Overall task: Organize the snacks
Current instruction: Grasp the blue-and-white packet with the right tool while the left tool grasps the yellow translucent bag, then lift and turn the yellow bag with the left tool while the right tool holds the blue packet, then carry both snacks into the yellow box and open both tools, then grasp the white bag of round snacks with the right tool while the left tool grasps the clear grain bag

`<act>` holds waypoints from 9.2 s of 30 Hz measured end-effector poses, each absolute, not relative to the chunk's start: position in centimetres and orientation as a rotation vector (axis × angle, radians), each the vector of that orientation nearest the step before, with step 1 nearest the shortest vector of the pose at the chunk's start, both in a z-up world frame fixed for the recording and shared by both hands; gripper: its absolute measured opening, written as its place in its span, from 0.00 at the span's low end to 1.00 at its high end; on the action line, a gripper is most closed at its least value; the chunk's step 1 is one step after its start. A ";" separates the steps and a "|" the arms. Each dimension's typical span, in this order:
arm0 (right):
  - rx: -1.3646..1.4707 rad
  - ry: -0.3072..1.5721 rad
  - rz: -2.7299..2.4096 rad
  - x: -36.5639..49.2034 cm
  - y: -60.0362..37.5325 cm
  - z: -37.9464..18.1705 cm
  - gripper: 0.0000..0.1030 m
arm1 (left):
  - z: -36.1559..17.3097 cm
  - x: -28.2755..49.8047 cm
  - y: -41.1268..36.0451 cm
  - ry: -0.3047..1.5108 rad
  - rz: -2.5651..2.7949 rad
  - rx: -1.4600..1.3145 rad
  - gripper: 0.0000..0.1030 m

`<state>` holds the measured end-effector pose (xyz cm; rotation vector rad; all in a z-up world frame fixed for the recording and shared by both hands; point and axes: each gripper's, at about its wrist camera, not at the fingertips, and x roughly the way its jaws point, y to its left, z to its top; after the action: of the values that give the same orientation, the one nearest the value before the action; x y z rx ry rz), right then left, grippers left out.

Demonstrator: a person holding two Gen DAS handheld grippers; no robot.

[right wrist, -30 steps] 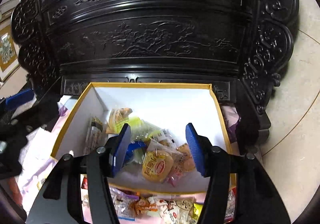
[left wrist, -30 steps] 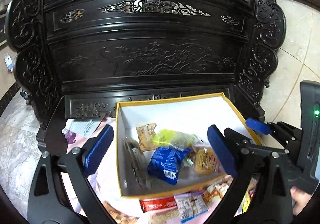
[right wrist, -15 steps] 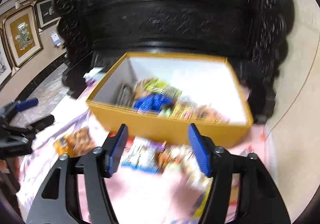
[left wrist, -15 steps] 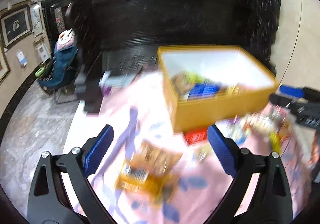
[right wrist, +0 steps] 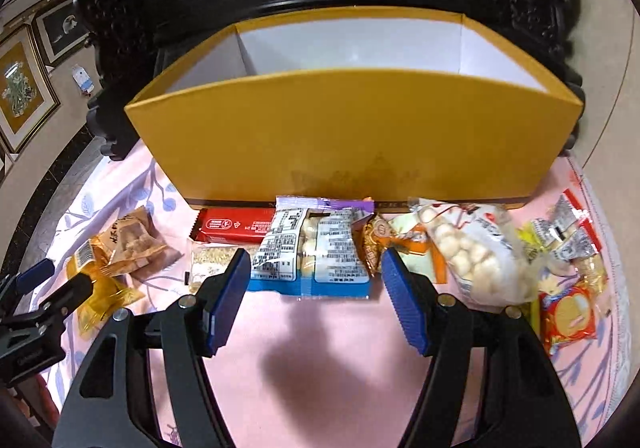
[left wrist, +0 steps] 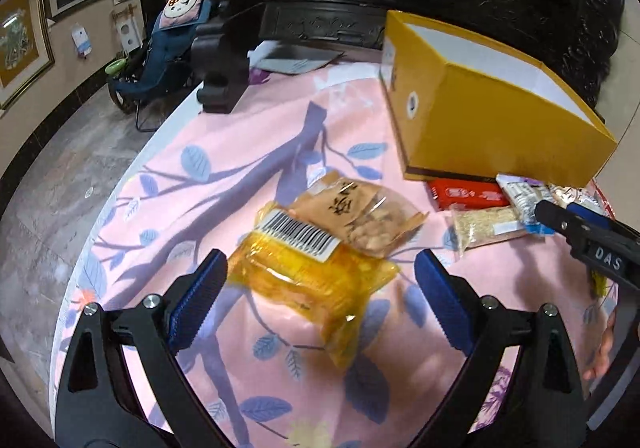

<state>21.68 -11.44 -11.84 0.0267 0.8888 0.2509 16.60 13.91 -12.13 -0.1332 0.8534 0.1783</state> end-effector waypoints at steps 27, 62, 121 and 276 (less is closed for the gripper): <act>0.029 0.894 0.271 21.9 -11.5 -12.8 0.45 | -15.4 17.8 14.0 0.937 0.192 -0.136 0.93; 0.027 0.880 0.330 20.6 -10.4 -11.6 0.45 | -14.8 15.6 16.0 0.830 0.135 -0.165 0.20; 0.035 0.864 0.366 16.7 -11.6 -9.9 0.45 | -14.9 21.9 6.1 1.108 -0.653 0.763 0.98; -0.067 0.969 0.207 24.1 -20.4 -13.5 0.49 | -16.9 24.9 -3.3 0.897 -0.420 0.395 0.97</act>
<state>24.06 -20.35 -13.53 -0.0668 0.9692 0.2070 24.93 -3.26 -16.87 0.3947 0.8973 -0.4200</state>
